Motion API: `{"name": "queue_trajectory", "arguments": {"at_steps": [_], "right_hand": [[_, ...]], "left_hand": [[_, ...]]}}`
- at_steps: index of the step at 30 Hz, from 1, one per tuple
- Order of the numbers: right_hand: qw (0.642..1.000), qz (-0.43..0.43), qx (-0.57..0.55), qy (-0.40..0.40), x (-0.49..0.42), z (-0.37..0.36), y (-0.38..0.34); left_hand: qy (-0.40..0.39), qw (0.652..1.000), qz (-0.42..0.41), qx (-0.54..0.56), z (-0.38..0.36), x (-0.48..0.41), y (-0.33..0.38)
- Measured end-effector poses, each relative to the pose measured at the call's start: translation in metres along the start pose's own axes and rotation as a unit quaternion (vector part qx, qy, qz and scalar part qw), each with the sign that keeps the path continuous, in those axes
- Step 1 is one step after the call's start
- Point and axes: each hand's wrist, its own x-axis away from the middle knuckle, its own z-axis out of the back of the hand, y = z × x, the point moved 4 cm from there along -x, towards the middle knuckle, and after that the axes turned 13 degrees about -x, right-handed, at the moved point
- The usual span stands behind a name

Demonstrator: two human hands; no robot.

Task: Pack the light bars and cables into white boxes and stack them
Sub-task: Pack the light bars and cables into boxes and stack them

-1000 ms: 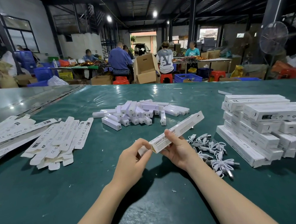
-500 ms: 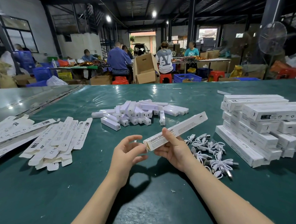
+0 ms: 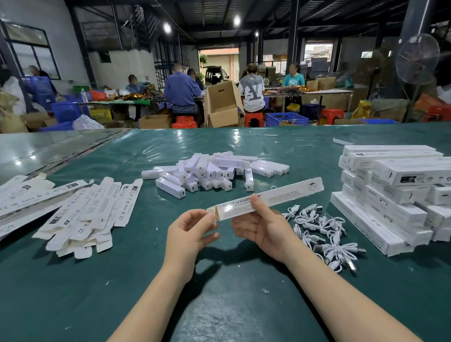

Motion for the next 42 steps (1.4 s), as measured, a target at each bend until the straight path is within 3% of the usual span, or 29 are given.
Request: {"name": "queue_trajectory", "arguments": {"at_steps": [3,17,35,38,42], "right_hand": [[1.000,-0.002,0.012,-0.010,0.000,-0.001,0.001],[0.999,-0.016,0.009,-0.039,0.001,0.000,0.000],[0.999,-0.020,0.000,-0.050,-0.001,0.001,0.001],[0.999,-0.015,-0.004,-0.044,-0.002,0.001,0.002],[0.999,-0.014,-0.036,-0.030,-0.003,0.001,0.002]], "left_hand": [[0.002,0.999,0.018,0.039,0.002,-0.002,-0.001],[0.019,0.999,-0.020,-0.039,-0.001,-0.002,-0.002],[0.078,0.995,-0.035,-0.058,-0.005,0.007,0.005],[0.126,0.976,-0.101,-0.146,-0.008,0.013,0.010],[0.132,0.910,-0.244,-0.308,-0.016,0.027,0.023]]}}
